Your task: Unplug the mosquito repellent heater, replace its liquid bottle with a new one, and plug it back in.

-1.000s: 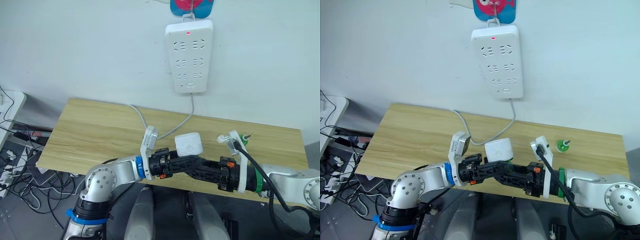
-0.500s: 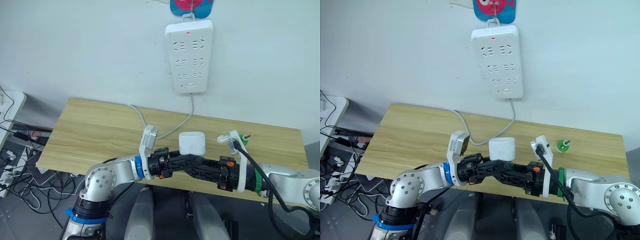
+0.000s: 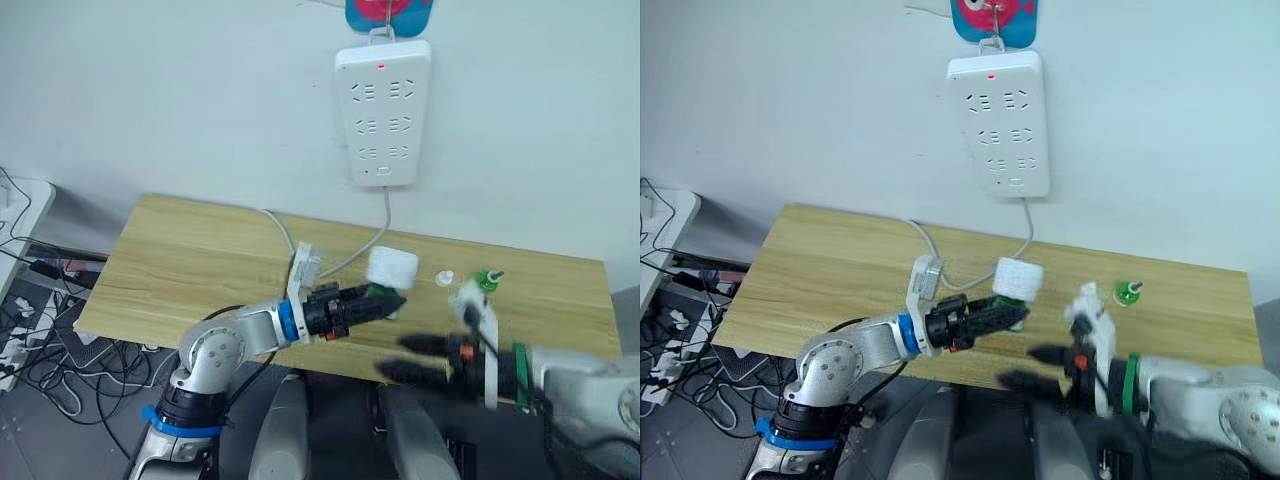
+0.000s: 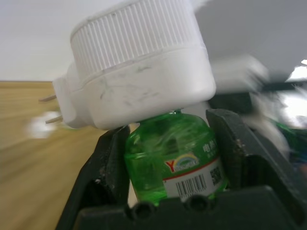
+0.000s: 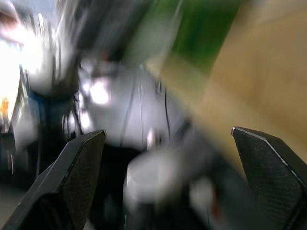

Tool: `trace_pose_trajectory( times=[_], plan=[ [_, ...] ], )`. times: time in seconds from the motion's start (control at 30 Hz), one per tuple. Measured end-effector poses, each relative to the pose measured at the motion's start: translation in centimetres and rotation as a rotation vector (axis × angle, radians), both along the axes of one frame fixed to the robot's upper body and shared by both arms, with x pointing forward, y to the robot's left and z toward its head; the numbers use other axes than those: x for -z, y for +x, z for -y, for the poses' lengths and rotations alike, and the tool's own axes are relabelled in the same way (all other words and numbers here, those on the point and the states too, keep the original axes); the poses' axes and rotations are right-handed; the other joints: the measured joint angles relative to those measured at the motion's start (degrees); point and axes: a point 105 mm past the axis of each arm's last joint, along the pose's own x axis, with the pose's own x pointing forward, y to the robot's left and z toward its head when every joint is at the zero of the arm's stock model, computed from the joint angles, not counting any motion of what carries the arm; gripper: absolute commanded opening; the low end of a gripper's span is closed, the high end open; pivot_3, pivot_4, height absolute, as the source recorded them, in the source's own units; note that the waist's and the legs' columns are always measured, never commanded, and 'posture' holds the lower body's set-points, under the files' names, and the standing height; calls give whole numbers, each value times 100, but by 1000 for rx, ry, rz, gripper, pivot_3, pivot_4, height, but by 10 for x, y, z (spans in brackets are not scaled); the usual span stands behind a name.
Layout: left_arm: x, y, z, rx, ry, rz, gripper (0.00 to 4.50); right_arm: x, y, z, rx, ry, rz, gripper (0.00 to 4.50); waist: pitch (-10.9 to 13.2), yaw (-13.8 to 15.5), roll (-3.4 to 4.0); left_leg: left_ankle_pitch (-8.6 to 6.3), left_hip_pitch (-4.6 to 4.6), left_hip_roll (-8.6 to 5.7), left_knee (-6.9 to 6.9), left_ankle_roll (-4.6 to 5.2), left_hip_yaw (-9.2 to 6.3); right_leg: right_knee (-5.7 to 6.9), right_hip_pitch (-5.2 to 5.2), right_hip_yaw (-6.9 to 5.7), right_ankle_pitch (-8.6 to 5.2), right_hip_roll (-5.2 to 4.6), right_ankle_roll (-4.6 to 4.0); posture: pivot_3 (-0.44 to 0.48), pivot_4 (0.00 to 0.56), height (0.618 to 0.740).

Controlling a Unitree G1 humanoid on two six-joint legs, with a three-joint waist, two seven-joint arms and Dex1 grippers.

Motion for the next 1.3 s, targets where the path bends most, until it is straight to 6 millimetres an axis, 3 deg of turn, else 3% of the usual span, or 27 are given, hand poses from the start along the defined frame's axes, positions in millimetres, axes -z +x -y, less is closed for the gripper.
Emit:
trace_pose_trajectory(
  times=[0.2, 0.33, 0.6, 0.83, 1.3],
  plan=[
    [4, 11, 1, -67, 7, 38, 2761, -3, -7, 6, 54, -47, 75, 4472, 0, -15, -1, 3, 1, 0, 6, -5, 7, -1, 1, 8, 5, -2, 9, 93, 372, 740],
    [7, 16, 3, -119, 27, 118, 2761, -19, 5, 7, 186, -15, 165, 4472, -2, -23, -2, 5, 0, -2, 6, -8, 8, -2, 1, 10, 6, -1, 11, 84, 369, 740],
    [20, 23, 2, -225, 137, 471, 2761, -53, 37, 20, 448, 11, 292, 4472, -2, -31, -2, 5, 0, -2, 5, -8, 12, -3, 0, 11, 7, -2, 12, 57, 361, 740],
    [11, 17, 13, -293, 84, 673, 2761, -63, 51, 4, 548, 70, 316, 4472, -3, -37, -2, 5, -2, -3, 5, -8, 5, -3, 0, 8, 7, -2, 11, 55, 360, 740],
    [7, 13, 20, -288, 64, 616, 2761, -74, 68, -10, 546, 45, 488, 4472, -3, -71, -1, 6, 0, -2, 5, -6, 6, 1, 0, 2, 8, 0, 11, 59, 371, 740]
  ],
)
